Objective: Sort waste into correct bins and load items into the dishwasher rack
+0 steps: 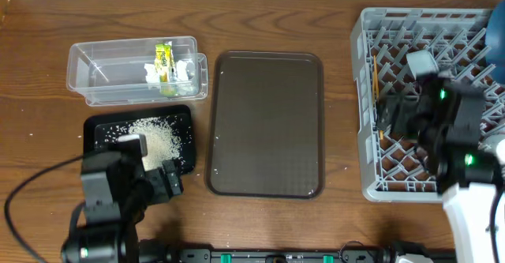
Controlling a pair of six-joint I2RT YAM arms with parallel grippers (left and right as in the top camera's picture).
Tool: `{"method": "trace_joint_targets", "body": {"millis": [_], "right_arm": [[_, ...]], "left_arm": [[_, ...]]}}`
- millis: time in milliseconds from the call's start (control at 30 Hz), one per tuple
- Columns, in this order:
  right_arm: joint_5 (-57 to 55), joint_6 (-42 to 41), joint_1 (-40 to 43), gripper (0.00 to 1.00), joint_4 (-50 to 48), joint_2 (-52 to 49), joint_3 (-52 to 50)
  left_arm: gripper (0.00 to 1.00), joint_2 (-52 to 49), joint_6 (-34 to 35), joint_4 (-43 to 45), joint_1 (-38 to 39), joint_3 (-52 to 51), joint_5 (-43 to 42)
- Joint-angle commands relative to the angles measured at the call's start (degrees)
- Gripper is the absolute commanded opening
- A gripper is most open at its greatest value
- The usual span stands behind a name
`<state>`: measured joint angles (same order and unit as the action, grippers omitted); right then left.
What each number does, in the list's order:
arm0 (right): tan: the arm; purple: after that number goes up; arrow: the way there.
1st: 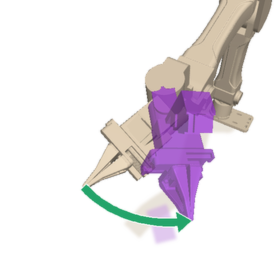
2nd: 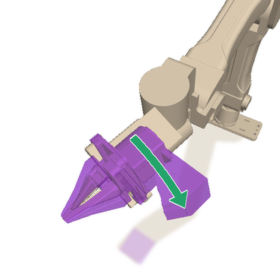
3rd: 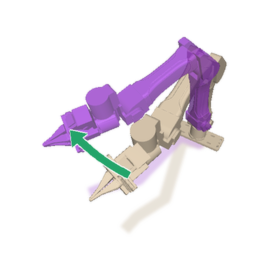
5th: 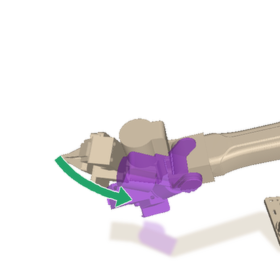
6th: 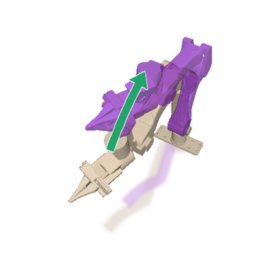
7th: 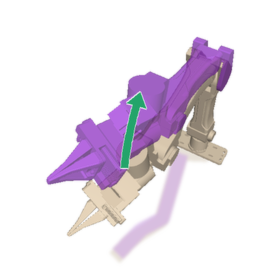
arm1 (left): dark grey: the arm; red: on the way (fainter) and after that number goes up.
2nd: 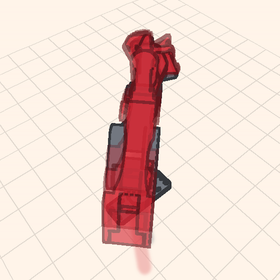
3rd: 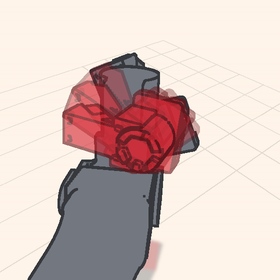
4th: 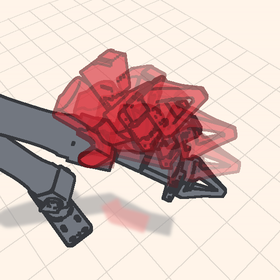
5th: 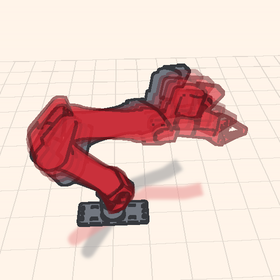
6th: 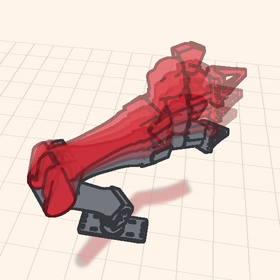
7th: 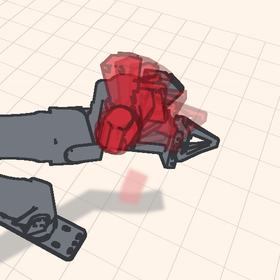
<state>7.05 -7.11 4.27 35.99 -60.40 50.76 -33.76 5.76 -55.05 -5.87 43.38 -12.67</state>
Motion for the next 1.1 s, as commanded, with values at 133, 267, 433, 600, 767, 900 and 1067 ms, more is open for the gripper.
{"method": "trace_joint_targets", "body": {"millis": [133, 267, 433, 600, 767, 900, 1067], "right_arm": [[-1.07, -0.11, 0.31, 0.99, -1.18, 4.79, -7.80], [-1.05, -0.11, 0.31, 0.99, -0.74, 4.52, -8.15], [-1.07, -0.11, 0.31, 0.99, -1.33, 4.52, -8.15], [-1.05, -0.11, 0.31, 0.99, -1.27, 4.52, -8.15], [-1.05, -0.11, 0.31, 0.99, -0.59, 4.52, -8.15], [-1.05, -0.11, 0.31, 0.99, -0.31, 4.52, -8.15], [-1.05, -0.11, 0.31, 0.99, -0.26, 4.52, -8.15]], "left_arm": [[0.93, 3.87, -0.55, 1.77, -0.22, -0.79, 0.72], [0.93, 3.80, -0.55, 1.73, -0.22, -0.79, 0.72], [0.94, 3.80, -0.55, 1.60, -0.22, -0.79, 0.72], [0.94, 3.80, -0.55, 1.55, -0.22, -0.79, 0.74], [0.94, 3.80, -0.55, 1.55, -0.22, -0.79, 0.74], [0.94, 3.80, -0.55, 1.55, -0.22, -0.79, 0.72], [0.94, 3.80, -0.55, 1.55, -0.22, -0.79, 0.72]]}}
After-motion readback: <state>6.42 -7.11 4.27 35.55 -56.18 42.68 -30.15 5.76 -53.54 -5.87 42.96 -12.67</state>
